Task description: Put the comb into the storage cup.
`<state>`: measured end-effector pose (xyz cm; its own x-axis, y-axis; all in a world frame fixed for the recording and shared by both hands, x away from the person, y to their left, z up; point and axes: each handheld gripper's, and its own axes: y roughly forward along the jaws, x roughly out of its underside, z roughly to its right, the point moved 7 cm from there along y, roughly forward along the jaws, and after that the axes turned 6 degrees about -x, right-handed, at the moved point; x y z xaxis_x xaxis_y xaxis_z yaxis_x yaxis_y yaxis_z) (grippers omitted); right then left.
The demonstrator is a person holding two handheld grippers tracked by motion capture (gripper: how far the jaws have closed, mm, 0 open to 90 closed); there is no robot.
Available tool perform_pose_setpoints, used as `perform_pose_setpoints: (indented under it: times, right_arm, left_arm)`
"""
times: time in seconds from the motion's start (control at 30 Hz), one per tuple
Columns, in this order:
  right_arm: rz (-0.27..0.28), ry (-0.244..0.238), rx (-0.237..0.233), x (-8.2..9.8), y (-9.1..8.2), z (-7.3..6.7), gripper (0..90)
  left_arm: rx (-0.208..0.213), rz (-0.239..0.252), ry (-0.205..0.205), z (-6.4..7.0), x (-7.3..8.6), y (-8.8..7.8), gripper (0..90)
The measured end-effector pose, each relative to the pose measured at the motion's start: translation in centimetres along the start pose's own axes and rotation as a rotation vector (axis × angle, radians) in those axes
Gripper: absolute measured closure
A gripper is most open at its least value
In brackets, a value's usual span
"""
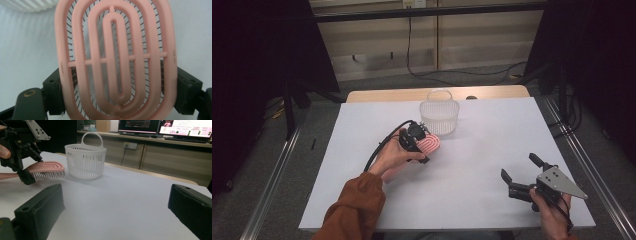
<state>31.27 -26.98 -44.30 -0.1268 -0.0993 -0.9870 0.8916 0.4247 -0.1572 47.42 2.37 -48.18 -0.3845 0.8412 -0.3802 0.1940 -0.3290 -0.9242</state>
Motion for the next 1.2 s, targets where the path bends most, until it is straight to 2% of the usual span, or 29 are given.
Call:
perform_pose_setpoints:
  times: [0.1, 0.17, 0.4, 0.6, 0.77, 0.83, 1.13, 1.17, 1.2]
  right_arm:
    - [0.001, 0.001, 0.002, 0.0, 0.0, 0.0, 0.0]
    - [0.001, 0.001, 0.002, 0.0, 0.0, 0.0, 0.0]
    - [0.002, 0.003, 0.002, 0.0, 0.0, 0.0, 0.0]
    - [0.003, 0.002, 0.002, 0.0, 0.0, 0.0, 0.0]
    - [0.003, 0.002, 0.003, 0.0, 0.0, 0.0, 0.0]
    - [0.004, 0.003, 0.003, 0.0, 0.0, 0.0, 0.0]
    - [0.004, 0.003, 0.004, -0.1, 0.0, 0.0, 0.0]
    - [0.004, 0.002, 0.004, 0.0, 0.0, 0.0, 0.0]
    - [0.004, 0.002, 0.003, -0.1, 0.0, 0.0, 0.0]
  left_arm:
    - [-0.02, 0.016, -0.016, -0.2, -0.1, -0.3, 18.9]
    - [-0.024, 0.018, -0.006, -0.3, -0.1, -0.6, 18.9]
    - [-0.039, 0.054, -0.033, -0.6, -0.2, -1.3, 19.1]
    - [-0.051, 0.066, -0.039, -0.6, -0.3, -1.6, 19.2]
    - [-0.08, 0.103, -0.055, -0.8, -0.6, -2.1, 19.3]
    - [-0.08, 0.132, -0.073, -0.9, -0.7, -2.4, 19.3]
    - [-0.072, 0.173, -0.083, -1.1, -0.7, -3.5, 19.3]
    - [-0.08, 0.203, -0.108, -0.9, -0.9, -3.5, 19.3]
    - [-0.08, 0.187, -0.07, -1.0, -0.7, -3.7, 19.3]
